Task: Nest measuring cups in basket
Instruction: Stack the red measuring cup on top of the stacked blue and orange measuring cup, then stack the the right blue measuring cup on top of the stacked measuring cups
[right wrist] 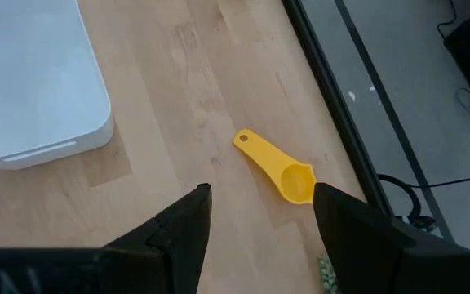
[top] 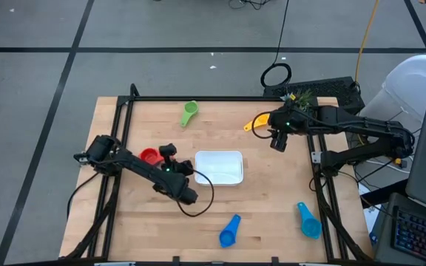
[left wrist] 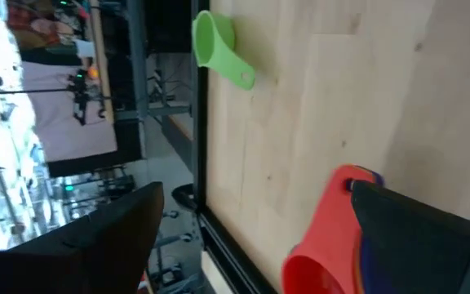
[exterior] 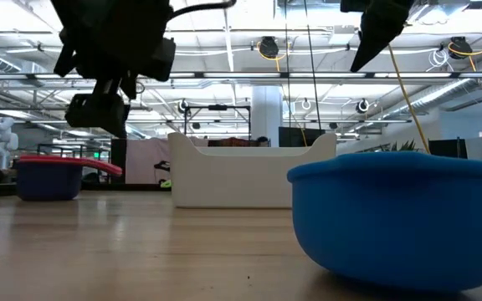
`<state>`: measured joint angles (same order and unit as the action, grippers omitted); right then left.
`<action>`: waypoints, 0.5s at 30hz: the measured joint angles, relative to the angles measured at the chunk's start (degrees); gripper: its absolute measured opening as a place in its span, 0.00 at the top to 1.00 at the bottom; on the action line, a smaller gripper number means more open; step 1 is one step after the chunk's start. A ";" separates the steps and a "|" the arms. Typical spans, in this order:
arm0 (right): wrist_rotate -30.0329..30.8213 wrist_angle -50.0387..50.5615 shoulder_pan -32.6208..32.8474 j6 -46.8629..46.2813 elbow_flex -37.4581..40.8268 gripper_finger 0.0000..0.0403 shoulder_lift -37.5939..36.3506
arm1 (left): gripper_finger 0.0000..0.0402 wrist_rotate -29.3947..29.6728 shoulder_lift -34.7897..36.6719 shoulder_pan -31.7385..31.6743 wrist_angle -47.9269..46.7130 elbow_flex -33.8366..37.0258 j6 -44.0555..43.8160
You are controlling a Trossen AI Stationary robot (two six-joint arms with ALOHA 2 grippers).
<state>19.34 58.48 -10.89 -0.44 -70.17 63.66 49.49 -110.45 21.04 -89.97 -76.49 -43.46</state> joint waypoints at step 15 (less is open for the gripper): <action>0.02 -0.43 -0.10 1.17 0.00 0.48 -0.01 | 0.01 7.01 2.69 1.13 0.11 -5.34 -14.46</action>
<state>19.35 58.05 -10.98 0.73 -70.17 63.65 56.50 -107.76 22.16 -89.87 -81.83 -57.92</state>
